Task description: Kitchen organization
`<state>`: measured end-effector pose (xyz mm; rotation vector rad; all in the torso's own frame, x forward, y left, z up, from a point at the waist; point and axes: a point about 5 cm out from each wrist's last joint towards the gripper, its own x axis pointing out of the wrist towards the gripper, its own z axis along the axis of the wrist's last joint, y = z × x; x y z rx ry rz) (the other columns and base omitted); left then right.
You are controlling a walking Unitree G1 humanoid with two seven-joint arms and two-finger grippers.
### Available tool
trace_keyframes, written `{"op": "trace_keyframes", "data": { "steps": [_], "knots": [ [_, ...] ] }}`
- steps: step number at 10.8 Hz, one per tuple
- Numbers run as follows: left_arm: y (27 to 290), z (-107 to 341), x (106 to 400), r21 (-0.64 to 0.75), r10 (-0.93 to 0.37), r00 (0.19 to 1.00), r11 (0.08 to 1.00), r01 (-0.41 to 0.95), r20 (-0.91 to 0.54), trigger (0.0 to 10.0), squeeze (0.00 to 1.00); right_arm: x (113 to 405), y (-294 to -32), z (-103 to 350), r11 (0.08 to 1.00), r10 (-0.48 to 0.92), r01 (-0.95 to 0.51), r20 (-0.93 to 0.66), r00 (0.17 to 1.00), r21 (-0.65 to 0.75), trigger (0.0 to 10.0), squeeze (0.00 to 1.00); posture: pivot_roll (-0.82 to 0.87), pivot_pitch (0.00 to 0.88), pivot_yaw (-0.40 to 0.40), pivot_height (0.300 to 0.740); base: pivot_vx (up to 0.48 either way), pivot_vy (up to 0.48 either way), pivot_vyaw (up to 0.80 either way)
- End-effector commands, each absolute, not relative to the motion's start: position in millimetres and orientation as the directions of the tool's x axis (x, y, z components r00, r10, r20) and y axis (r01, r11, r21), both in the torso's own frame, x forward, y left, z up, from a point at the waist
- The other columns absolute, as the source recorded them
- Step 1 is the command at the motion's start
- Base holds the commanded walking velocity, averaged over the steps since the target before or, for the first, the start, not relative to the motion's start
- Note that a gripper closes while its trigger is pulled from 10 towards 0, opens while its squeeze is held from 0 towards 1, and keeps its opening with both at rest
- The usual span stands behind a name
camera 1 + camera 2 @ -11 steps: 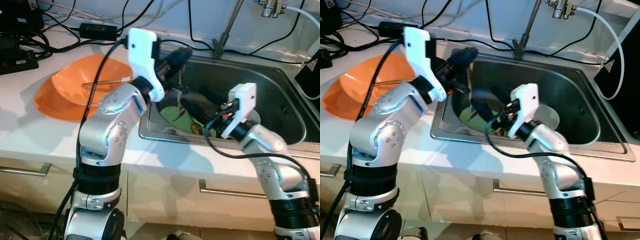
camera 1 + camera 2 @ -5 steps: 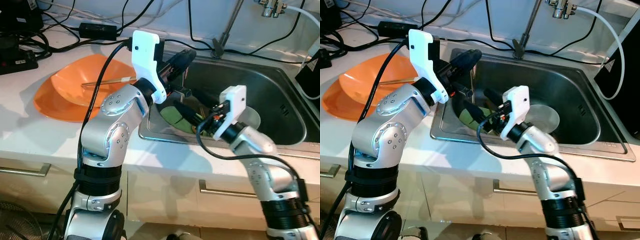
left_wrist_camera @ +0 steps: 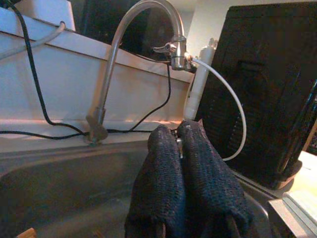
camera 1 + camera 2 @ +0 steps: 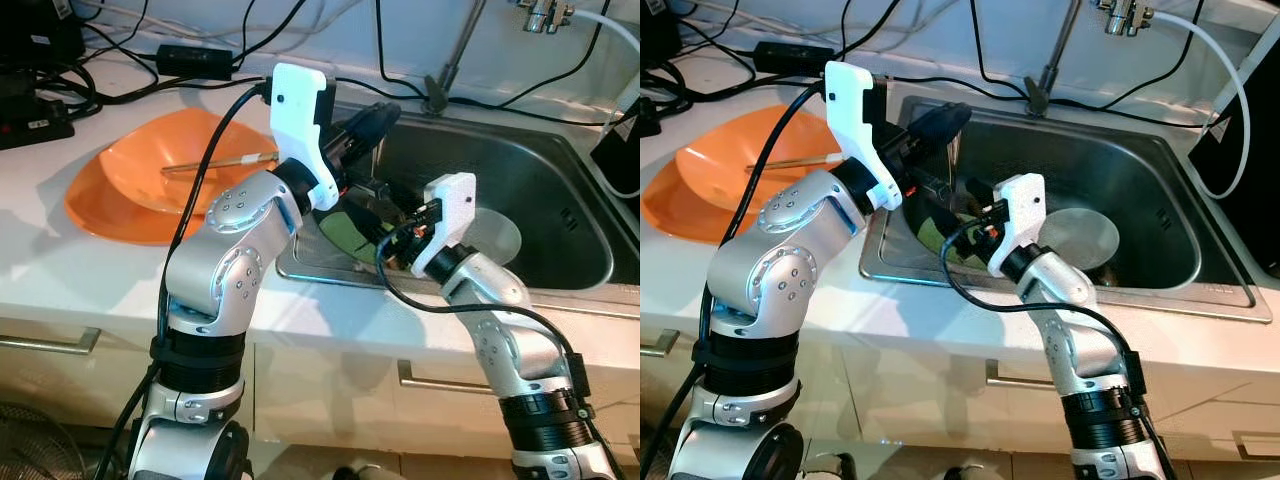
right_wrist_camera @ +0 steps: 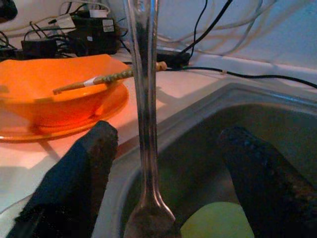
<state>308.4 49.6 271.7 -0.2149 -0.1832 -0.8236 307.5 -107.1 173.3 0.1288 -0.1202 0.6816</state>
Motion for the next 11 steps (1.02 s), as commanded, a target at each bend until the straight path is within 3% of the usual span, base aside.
{"op": "trace_keyframes", "data": {
  "steps": [1,11],
  "knots": [
    [43.3,270.1,304.2,-0.114,-0.732,0.640,0.633,0.766,0.235,10.0,0.00,309.4,-109.7,174.0,0.781,0.606,-0.621,0.157,0.780,0.068,0.0,0.00,-0.03,0.085,-0.118,0.740,0.000,0.000,0.00],
    [43.2,270.3,302.0,-0.106,-0.733,0.636,0.631,0.768,0.242,10.0,0.00,311.1,-111.2,171.8,0.804,0.574,-0.591,0.176,0.800,0.063,0.0,0.00,-0.02,0.067,-0.118,0.740,0.000,0.000,0.00]
  ]
}}
